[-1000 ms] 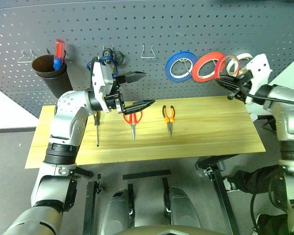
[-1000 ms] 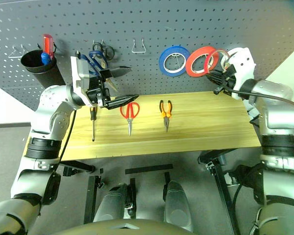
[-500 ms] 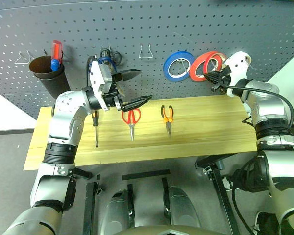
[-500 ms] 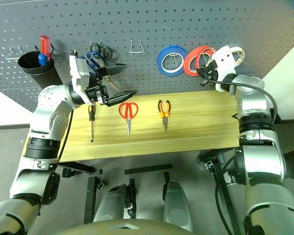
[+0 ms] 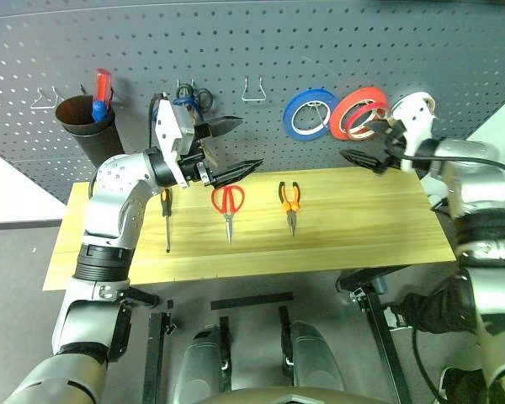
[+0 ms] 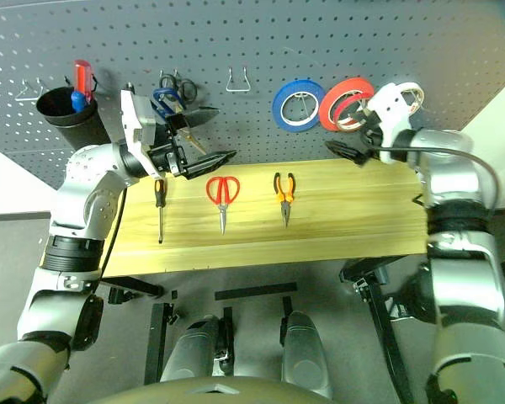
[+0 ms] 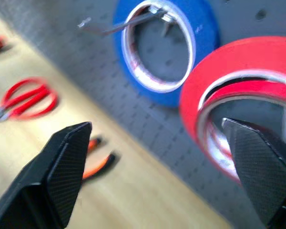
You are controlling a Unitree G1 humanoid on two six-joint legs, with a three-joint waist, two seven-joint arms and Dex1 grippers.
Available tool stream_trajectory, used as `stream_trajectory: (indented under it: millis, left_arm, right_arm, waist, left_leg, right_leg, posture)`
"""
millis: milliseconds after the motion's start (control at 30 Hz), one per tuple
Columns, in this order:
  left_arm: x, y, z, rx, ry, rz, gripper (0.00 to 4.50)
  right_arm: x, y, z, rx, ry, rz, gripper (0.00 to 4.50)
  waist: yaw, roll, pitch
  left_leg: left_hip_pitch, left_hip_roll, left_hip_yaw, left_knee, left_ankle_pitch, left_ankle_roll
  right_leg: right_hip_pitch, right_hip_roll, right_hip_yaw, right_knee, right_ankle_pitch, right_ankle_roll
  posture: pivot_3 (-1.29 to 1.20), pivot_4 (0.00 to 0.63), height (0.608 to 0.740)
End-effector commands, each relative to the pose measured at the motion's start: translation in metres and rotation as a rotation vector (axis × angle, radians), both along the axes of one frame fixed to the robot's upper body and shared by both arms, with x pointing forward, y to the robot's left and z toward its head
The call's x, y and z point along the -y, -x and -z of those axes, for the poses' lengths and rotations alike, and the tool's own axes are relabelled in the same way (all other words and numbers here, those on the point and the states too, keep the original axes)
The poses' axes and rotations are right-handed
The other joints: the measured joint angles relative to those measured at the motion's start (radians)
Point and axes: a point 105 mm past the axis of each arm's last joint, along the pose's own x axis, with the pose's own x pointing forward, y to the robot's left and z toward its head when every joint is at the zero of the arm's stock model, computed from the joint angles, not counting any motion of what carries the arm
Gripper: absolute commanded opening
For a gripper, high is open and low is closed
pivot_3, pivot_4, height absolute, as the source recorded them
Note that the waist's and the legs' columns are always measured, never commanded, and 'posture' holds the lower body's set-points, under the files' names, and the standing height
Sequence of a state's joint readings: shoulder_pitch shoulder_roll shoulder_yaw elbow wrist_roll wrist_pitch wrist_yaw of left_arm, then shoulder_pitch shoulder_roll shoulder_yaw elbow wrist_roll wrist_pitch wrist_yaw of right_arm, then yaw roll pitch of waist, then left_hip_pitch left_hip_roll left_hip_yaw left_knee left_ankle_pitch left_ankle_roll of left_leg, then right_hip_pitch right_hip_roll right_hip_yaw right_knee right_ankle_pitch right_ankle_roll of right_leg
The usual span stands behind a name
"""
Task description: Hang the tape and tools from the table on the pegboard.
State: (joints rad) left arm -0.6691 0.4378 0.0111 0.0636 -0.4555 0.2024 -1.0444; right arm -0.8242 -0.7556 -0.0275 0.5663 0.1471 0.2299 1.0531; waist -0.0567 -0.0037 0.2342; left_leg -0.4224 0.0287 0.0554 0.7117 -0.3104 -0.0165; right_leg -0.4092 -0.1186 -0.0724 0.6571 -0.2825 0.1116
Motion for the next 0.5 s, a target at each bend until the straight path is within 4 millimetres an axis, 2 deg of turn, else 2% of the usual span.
stream_trajectory:
  millis: [33, 200, 400, 500]
  left_arm:
    - [0.002, 0.011, -0.002, -0.005, 0.006, 0.034, 4.50]
    - [-0.001, 0.014, 0.014, -0.074, -0.031, 0.025, 4.50]
    - [-0.013, 0.013, 0.031, -0.154, -0.067, -0.063, 4.50]
    - [-0.024, 0.016, 0.046, -0.199, -0.119, -0.096, 4.50]
  right_arm:
    - [-0.002, 0.024, -0.016, -0.022, -0.007, -0.060, 4.48]
    - [-0.012, 0.046, -0.021, -0.101, -0.086, -0.086, 4.48]
    - [-0.037, 0.047, 0.002, -0.306, -0.164, -0.012, 4.48]
    - [-0.047, 0.041, 0.016, -0.383, -0.171, 0.064, 4.48]
  waist:
    - [0.006, 0.000, 0.000]
    - [0.011, 0.001, -0.001]
    - [0.014, 0.000, -0.004]
    - [0.013, 0.000, -0.004]
  left_leg:
    - [0.000, 0.000, 0.000, 0.001, 0.000, 0.000]
    - [0.003, 0.000, 0.001, 0.004, 0.000, 0.000]
    - [0.007, 0.001, 0.003, 0.005, 0.000, 0.000]
    - [0.007, 0.001, 0.003, 0.004, 0.000, 0.000]
  right_leg:
    - [0.000, 0.000, 0.000, 0.000, 0.000, 0.000]
    - [0.000, 0.000, 0.003, 0.006, 0.000, 0.000]
    - [0.002, 0.000, 0.006, 0.006, 0.000, 0.000]
    - [0.002, 0.000, 0.006, 0.006, 0.000, 0.000]
  posture:
    - [-0.09, 0.126, 0.732]
    - [-0.09, 0.129, 0.732]
    - [-0.09, 0.133, 0.732]
    - [-0.08, 0.140, 0.732]
